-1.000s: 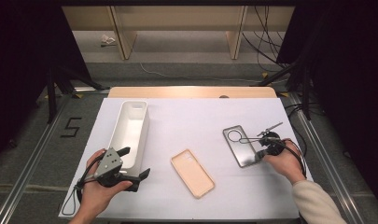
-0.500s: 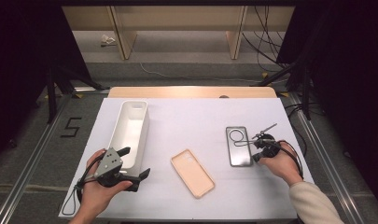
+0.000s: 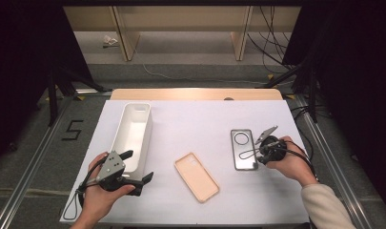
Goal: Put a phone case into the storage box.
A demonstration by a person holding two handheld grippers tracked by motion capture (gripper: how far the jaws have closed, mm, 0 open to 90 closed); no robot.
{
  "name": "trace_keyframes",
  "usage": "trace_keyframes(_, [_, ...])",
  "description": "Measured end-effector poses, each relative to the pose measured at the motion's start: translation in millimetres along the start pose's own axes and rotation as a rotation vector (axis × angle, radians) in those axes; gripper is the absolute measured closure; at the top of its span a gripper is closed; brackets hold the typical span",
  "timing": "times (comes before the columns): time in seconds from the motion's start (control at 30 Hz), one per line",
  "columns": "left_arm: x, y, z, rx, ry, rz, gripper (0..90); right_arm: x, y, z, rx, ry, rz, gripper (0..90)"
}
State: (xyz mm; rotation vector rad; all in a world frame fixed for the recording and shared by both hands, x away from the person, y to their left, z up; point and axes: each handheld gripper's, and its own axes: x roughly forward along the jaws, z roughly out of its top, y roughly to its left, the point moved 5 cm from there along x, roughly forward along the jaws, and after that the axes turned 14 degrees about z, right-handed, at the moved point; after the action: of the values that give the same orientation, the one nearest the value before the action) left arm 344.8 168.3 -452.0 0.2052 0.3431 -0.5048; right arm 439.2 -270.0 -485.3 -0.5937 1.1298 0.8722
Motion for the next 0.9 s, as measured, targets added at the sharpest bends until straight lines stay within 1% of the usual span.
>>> trace_keyframes(0.03, [0.0, 0.0, 0.0, 0.0, 0.0, -0.001, 0.2, -1.8, 0.7, 1.2, -0.042, 0.017, -0.003, 60.9])
trace_keyframes(0.07, [0.0, 0.1, -0.1, 0.001, 0.0, 0.0, 0.2, -4.4, 3.4, 2.9, -0.087, 0.048, 0.008, 54.4])
trace_keyframes(0.1, [0.1, 0.1, -0.1, 0.0, 0.0, -0.001, 0.2, -4.9, 4.9, 4.0, -0.101, 0.055, 0.017, 50.5])
trace_keyframes(0.13, [0.1, 0.1, -0.1, 0.0, 0.0, -0.001, 0.2, -4.9, 4.9, 4.0, -0.101, 0.055, 0.017, 50.5])
trace_keyframes(0.17, [0.2, 0.2, -0.2, 0.001, 0.001, -0.001, 0.2, -3.8, 8.3, 5.4, -0.124, 0.076, 0.037, 42.7])
trace_keyframes(0.2, [0.2, 0.1, -0.2, 0.001, 0.0, -0.003, 0.2, -2.4, 9.9, 6.2, -0.14, 0.084, 0.044, 39.4])
trace_keyframes(0.23, [0.2, 0.1, -0.2, 0.001, 0.0, -0.003, 0.2, -2.4, 9.9, 6.2, -0.14, 0.084, 0.044, 39.4])
trace_keyframes(0.27, [0.2, 0.0, -0.1, 0.001, 0.0, -0.003, 0.2, 0.0, 13.9, 8.0, -0.169, 0.098, 0.064, 35.7])
trace_keyframes(0.3, [0.2, 0.0, 0.0, 0.001, 0.0, -0.004, 0.2, 1.2, 16.3, 8.9, -0.182, 0.11, 0.071, 33.9])
trace_keyframes(0.33, [0.2, 0.0, 0.0, 0.001, 0.0, -0.004, 0.3, 2.4, 18.8, 10.3, -0.203, 0.118, 0.079, 33.4])
trace_keyframes(0.37, [0.2, -0.1, 0.0, 0.002, 0.0, -0.004, 0.2, 2.4, 18.8, 10.3, -0.203, 0.118, 0.079, 33.4])
trace_keyframes(0.4, [0.3, -0.3, -0.1, 0.002, 0.001, -0.005, 0.2, 3.9, 21.6, 12.2, -0.219, 0.12, 0.086, 33.6])
trace_keyframes(0.43, [0.5, -0.6, -0.1, 0.002, 0.001, -0.005, 0.3, 7.1, 27.0, 16.3, -0.25, 0.138, 0.093, 33.0])
trace_keyframes(0.47, [0.5, -0.6, -0.1, 0.002, 0.001, -0.004, 0.3, 9.6, 29.3, 18.3, -0.263, 0.142, 0.095, 32.9])
trace_keyframes(0.53, [0.5, -0.5, -0.1, 0.002, 0.001, -0.004, 0.3, 13.5, 31.9, 21.6, -0.288, 0.169, 0.094, 33.0])
trace_keyframes(0.57, [0.4, -0.4, 0.0, 0.003, 0.0, -0.004, 0.3, 13.5, 31.9, 21.6, -0.288, 0.169, 0.094, 33.0])
trace_keyframes(0.6, [0.3, -0.3, 0.0, 0.002, 0.0, -0.004, 0.3, 16.7, 32.9, 24.3, -0.307, 0.178, 0.09, 33.3])
trace_keyframes(0.67, [0.5, -0.3, -0.2, 0.002, 0.0, -0.005, 0.2, 17.9, 33.4, 25.4, -0.312, 0.182, 0.086, 33.7])
trace_keyframes(0.7, [0.6, -0.6, -0.2, 0.001, 0.0, -0.006, 0.3, 19.6, 33.7, 27.1, -0.33, 0.195, 0.088, 35.4])
trace_keyframes(0.77, [0.7, -1.0, -0.1, 0.003, 0.0, -0.007, 0.3, 20.8, 34.6, 28.4, -0.332, 0.209, 0.085, 36.4])
trace_keyframes(0.87, [0.7, -1.1, -0.1, 0.003, 0.0, -0.007, 0.3, 23.9, 34.3, 30.8, -0.351, 0.221, 0.083, 38.1])
trace_keyframes(0.9, [0.6, -0.9, -0.1, 0.002, 0.0, -0.006, 0.3, 24.6, 34.6, 31.3, -0.358, 0.235, 0.083, 38.6])
